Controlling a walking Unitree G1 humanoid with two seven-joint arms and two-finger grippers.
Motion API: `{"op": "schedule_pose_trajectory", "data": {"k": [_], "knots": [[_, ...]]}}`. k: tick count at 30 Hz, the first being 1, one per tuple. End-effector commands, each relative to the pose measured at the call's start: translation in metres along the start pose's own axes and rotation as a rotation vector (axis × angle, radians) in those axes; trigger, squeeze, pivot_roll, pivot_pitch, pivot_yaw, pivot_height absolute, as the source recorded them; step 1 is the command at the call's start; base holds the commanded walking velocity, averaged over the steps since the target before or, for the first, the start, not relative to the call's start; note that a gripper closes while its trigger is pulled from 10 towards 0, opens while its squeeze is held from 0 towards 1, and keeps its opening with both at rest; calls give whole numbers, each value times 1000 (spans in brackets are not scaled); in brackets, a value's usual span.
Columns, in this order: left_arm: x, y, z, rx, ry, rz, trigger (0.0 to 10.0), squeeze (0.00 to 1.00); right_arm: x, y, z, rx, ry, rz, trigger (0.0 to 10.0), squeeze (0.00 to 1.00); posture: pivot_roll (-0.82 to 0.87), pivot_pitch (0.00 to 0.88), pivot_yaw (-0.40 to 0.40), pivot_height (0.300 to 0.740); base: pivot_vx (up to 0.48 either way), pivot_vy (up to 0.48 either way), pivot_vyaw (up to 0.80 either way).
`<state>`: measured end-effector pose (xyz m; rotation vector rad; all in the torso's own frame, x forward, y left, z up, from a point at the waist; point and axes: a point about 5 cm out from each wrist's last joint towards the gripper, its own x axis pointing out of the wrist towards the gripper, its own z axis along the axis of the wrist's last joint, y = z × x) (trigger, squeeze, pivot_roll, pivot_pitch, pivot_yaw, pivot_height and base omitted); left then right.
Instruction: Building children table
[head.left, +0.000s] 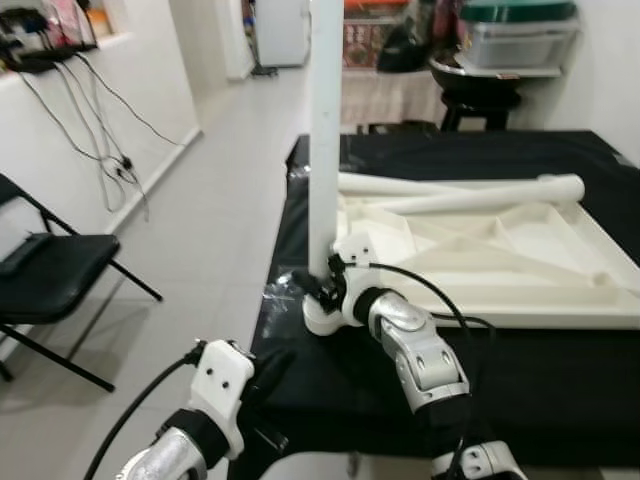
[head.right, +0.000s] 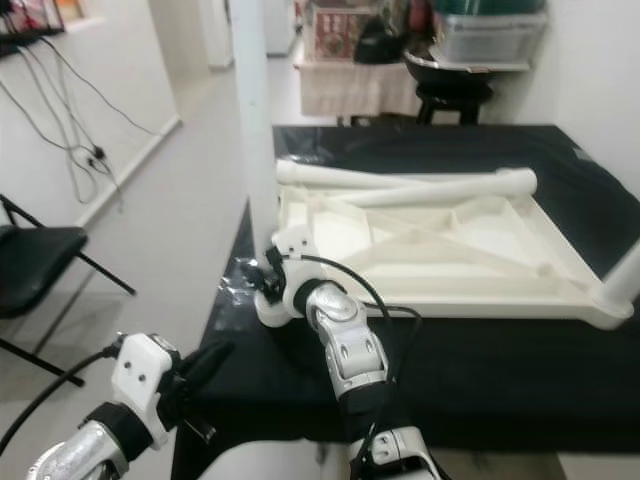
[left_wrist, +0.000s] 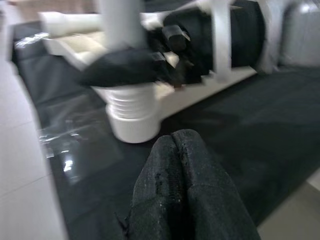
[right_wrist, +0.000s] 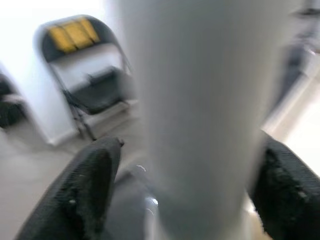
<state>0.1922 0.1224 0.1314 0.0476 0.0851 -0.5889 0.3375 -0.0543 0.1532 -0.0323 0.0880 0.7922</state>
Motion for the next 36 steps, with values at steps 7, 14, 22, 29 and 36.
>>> {"op": "schedule_pose_trajectory", "data": {"k": [7,14,22,29,36], "knots": [[0,0,-3,5,-1,31,10000,0,2,-17,35,-73,-121,401,10000,0,72,82,15,740,0,0,0],[-7,2,-1,16,-5,113,10000,0,7,-35,44,-94,-58,425,8078,0,93,75,18,740,0,0,0],[-14,6,-2,1,-3,197,10000,0,7,-38,42,-78,-38,453,0,0,99,74,17,740,0,0,0],[-20,6,-3,-6,-3,255,10000,0,-6,-47,30,-113,-21,498,0,0,84,91,16,740,0,0,0],[-23,5,-2,-7,-3,262,10000,0,-24,-39,-10,-11,89,-76,0,0,109,110,-24,740,0,0,0]]}}
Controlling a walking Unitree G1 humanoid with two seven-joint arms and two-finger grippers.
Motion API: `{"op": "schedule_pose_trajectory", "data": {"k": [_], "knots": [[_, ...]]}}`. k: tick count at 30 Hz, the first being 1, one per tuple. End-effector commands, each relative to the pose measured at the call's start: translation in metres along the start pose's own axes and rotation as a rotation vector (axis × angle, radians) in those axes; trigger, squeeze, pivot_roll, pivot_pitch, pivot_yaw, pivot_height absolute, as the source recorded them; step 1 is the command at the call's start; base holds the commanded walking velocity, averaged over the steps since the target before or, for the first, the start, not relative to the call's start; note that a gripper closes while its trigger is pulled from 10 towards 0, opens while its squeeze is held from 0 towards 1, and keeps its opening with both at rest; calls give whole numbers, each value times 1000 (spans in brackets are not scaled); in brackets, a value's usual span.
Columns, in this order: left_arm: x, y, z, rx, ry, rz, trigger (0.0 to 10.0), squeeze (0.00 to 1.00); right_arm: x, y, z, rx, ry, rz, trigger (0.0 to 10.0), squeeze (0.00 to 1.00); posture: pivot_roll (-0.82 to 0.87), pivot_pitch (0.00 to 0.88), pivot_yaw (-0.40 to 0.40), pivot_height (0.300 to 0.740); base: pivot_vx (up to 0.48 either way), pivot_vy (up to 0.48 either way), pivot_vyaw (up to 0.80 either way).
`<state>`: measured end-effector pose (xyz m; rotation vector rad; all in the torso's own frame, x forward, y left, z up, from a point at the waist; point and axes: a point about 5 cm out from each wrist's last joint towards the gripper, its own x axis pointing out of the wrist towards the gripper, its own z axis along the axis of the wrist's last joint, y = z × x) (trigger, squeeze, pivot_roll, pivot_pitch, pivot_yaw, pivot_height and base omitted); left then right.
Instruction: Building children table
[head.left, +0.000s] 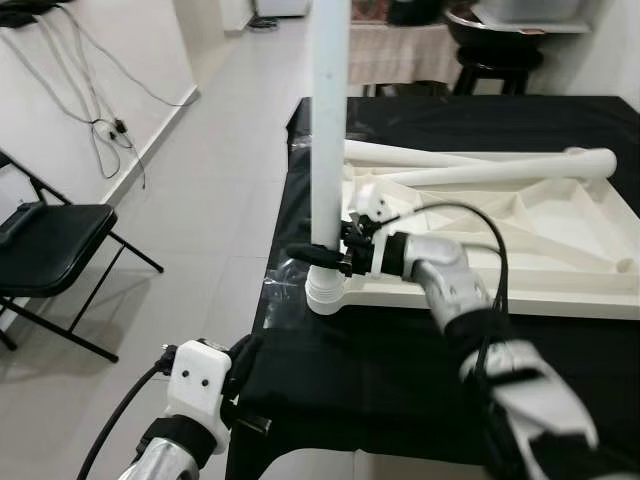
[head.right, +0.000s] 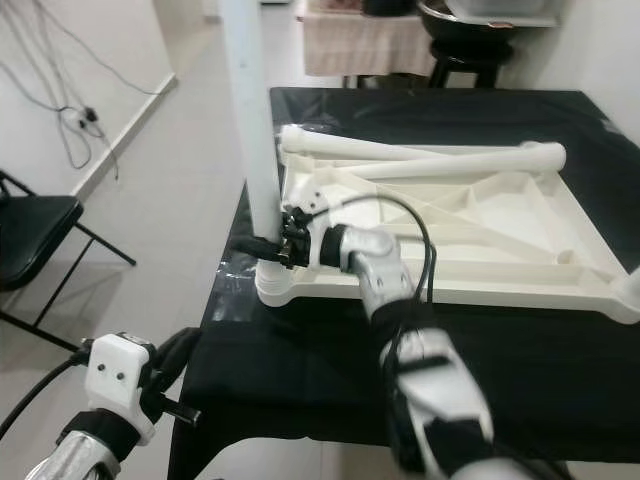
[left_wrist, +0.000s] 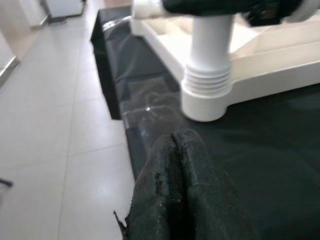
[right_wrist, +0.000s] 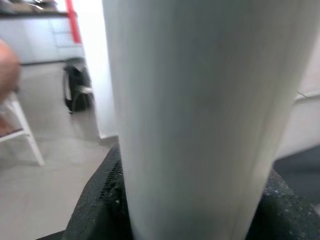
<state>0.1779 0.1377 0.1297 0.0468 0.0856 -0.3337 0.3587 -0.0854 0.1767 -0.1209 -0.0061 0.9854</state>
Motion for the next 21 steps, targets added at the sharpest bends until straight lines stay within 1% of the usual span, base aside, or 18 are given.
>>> {"op": "schedule_pose_trajectory", "data": {"k": [1,2,3,4,5,6,7,9,13,14,15,16,17,18,19,20,21], "knots": [[-2,1,2,4,-8,7,10000,0,-16,4,-32,118,145,-258,0,0,109,110,-24,740,0,0,0],[-2,1,1,3,-4,-4,10000,0,-25,30,-46,196,186,-375,0,0,91,131,-2,740,0,0,0],[-1,0,0,7,0,-20,10000,0,-29,46,-46,184,196,-361,0,0,71,105,10,740,0,0,0],[1,0,0,-1,4,-40,10000,0,-28,49,-44,176,193,-348,0,0,68,102,10,740,0,0,0],[1,0,0,-1,4,-40,10000,0,-28,49,-44,176,193,-348,0,0,68,102,10,740,0,0,0],[2,0,-1,-7,6,-53,10000,0,-25,48,-42,151,190,-313,0,0,68,102,10,740,0,0,0],[2,0,-1,-7,6,-53,10000,0,-25,48,-42,151,190,-313,0,0,68,102,10,740,0,0,0],[5,-2,-1,-3,6,-90,10000,0,-20,40,-46,157,195,-305,0,0,69,103,0,740,0,0,0],[6,-2,-1,1,6,-99,10000,0,-19,40,-48,159,198,-302,0,0,69,103,0,740,0,0,0],[7,-1,0,-10,0,-87,10000,0,-20,37,-44,186,163,-304,10000,1000,59,103,2,740,0,0,0],[8,-1,0,-14,-2,-84,10000,0,-16,36,-36,217,92,-225,10000,1000,54,101,5,740,0,0,0],[8,-1,0,-14,-2,-84,10000,0,-16,36,-36,217,92,-225,10000,1000,54,101,5,740,0,0,0],[9,-1,0,-15,-2,-82,10000,0,-15,38,-29,243,49,-184,10000,1000,54,101,5,740,0,0,0],[9,-1,0,-15,-2,-82,10000,0,-15,38,-29,243,49,-184,10000,1000,54,101,5,740,0,0,0],[10,-1,0,-16,-2,-85,10000,0,-12,36,-18,237,-22,-121,10000,1000,53,97,11,740,0,0,0],[11,-1,0,-15,-3,-88,10000,0,-12,36,-7,235,-64,-31,10000,1000,55,92,14,740,0,0,0],[11,-1,0,-15,-3,-91,10000,0,-11,33,3,191,-93,77,10000,0,56,91,14,740,0,0,0]]}}
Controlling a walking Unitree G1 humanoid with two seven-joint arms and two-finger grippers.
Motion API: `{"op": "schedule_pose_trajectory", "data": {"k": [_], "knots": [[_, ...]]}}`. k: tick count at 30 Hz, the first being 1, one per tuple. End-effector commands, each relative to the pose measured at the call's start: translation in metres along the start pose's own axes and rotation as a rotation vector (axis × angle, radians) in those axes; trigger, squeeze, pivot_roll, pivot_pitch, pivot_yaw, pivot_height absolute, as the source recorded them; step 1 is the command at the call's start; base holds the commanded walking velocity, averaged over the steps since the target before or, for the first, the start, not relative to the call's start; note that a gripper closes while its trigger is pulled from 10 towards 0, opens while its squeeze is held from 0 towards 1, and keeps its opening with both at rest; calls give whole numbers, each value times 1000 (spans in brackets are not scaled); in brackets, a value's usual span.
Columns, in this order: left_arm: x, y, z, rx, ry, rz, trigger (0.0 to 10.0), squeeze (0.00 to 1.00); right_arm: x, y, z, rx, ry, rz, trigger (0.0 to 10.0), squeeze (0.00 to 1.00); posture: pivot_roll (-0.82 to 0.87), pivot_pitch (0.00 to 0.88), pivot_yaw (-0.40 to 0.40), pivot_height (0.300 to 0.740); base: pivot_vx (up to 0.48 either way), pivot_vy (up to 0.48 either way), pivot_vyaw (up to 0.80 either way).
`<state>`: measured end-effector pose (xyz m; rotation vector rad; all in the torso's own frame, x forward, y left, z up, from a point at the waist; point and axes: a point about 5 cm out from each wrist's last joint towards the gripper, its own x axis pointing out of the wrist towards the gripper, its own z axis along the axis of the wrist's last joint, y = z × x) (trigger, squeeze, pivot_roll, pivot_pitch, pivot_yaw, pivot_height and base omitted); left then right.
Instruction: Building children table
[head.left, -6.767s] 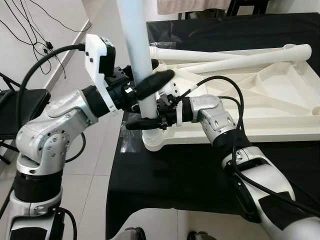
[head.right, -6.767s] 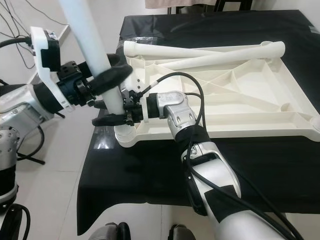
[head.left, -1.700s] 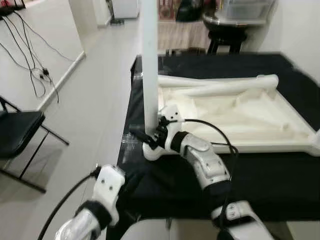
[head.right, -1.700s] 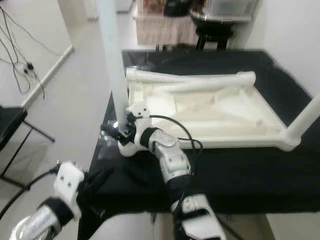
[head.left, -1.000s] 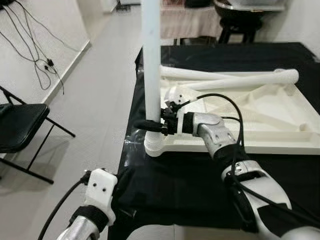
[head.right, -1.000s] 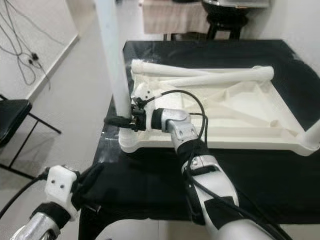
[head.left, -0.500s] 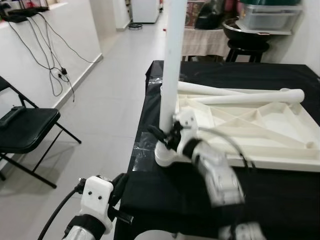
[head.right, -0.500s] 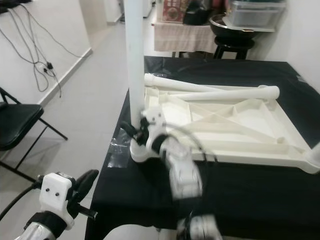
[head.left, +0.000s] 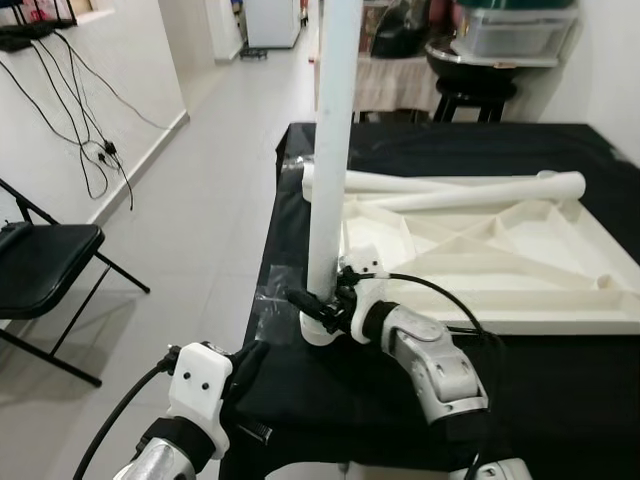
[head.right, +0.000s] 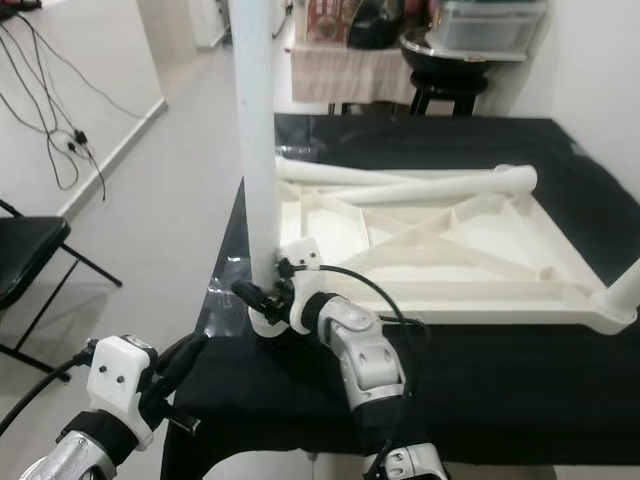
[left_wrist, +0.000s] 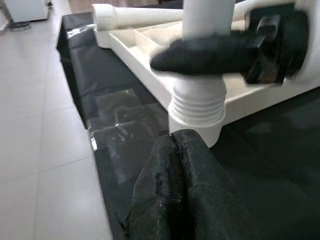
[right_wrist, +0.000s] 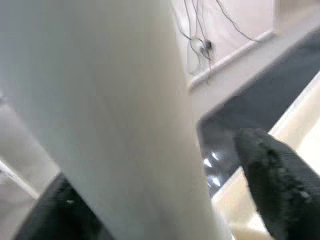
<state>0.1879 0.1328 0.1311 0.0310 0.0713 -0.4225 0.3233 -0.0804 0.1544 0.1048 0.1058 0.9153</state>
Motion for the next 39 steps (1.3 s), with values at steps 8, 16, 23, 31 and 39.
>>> {"op": "schedule_pose_trajectory", "data": {"k": [8,16,23,31,39], "knots": [[2,-1,-3,-12,11,-8,10000,0,14,-8,50,-158,-43,512,10000,0,71,82,11,740,0,0,0],[2,-2,-3,-20,6,-5,10000,0,17,-16,55,-124,3,580,0,0,73,85,9,740,0,0,0],[3,-4,-2,-26,2,-15,10000,0,9,-27,46,-174,51,540,0,0,70,95,2,740,0,0,0],[0,-2,0,-25,-7,-5,10000,0,-19,-12,-15,-8,93,-331,0,0,71,122,-23,740,0,0,0],[4,1,-2,-11,-4,-21,10000,0,-6,9,-14,-107,90,-222,0,0,48,93,-12,740,0,0,0]]}}
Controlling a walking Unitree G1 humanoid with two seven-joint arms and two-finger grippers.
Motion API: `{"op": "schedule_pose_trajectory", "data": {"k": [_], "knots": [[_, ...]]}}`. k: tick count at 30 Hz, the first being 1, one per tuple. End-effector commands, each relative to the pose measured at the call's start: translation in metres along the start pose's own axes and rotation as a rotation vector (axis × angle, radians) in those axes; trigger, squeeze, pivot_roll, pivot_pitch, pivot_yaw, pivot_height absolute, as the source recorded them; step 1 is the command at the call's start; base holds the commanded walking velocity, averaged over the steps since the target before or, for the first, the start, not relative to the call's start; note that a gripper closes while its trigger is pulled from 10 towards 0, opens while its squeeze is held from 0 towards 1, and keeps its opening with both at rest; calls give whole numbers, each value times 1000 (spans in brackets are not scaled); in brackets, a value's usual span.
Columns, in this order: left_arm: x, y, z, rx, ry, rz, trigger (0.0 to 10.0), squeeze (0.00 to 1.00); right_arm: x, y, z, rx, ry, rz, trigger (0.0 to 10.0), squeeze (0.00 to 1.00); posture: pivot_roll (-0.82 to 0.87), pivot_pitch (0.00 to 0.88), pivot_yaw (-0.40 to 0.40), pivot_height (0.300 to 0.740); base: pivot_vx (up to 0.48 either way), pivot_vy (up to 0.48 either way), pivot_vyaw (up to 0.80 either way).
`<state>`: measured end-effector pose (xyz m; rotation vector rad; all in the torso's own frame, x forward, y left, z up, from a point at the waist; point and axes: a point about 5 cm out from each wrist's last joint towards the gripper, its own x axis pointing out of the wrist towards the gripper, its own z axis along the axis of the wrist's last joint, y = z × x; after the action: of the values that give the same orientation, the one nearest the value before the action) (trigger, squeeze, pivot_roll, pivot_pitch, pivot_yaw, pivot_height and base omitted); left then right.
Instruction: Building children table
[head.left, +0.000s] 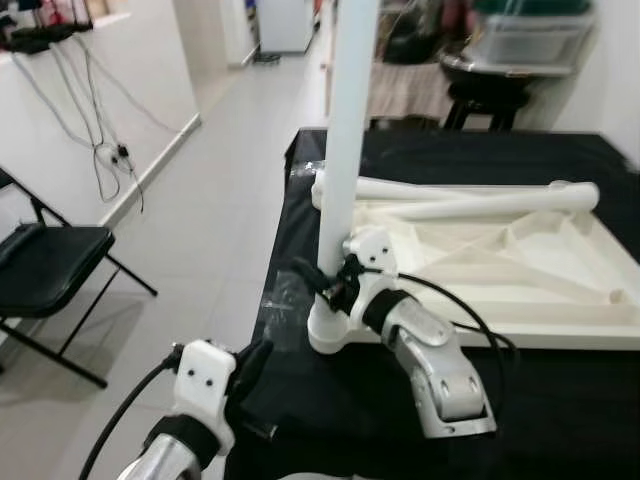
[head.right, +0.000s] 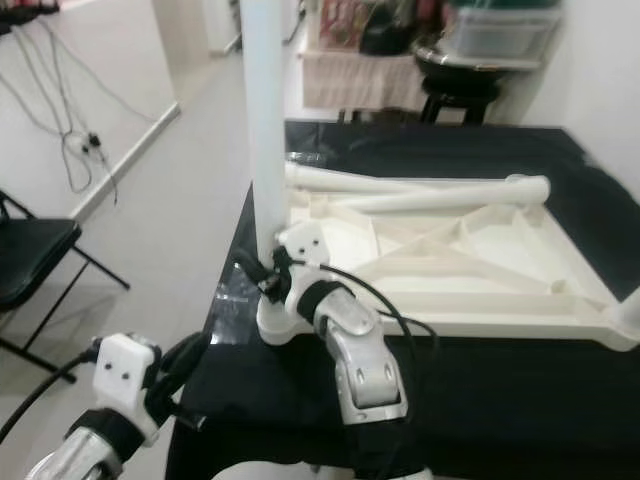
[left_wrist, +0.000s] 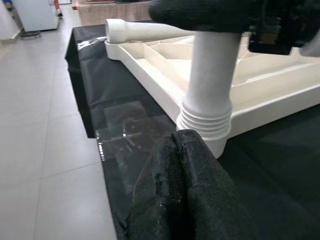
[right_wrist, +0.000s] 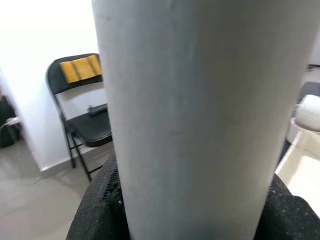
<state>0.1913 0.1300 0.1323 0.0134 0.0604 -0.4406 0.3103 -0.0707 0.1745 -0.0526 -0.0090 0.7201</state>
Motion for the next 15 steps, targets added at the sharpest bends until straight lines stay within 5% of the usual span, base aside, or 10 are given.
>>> {"op": "schedule_pose_trajectory", "data": {"k": [1,2,3,4,8,10,11,14,15], "knots": [[0,2,-3,3,11,-3,10000,0,-5,-5,-33,60,144,-13,0,0,48,93,-12,740,0,0,0],[1,3,-4,3,8,2,10000,0,-2,-9,-35,105,143,13,10000,0,43,88,-10,740,0,0,0],[1,3,-4,3,8,2,10000,0,-2,-9,-35,105,143,13,10000,0,43,88,-10,740,0,0,0],[2,2,-4,3,7,5,10000,0,0,-9,-33,114,120,62,10000,1000,43,82,-5,740,0,0,0],[4,2,-5,4,8,3,10000,0,5,-6,-5,143,-39,248,10000,1000,45,73,-2,740,0,0,0],[4,2,-5,4,8,3,10000,0,5,-6,-5,143,-39,248,10000,1000,45,73,-2,740,0,0,0],[4,2,-5,4,9,1,10000,0,6,-6,4,141,-76,291,10000,847,45,73,-2,740,0,0,0],[5,2,-5,5,9,-1,10000,0,6,-7,12,130,-104,367,10000,847,44,68,-1,740,0,0,0],[6,2,-5,5,10,-3,10000,0,8,-10,17,83,-99,526,10000,0,51,64,1,740,0,0,0]]}}
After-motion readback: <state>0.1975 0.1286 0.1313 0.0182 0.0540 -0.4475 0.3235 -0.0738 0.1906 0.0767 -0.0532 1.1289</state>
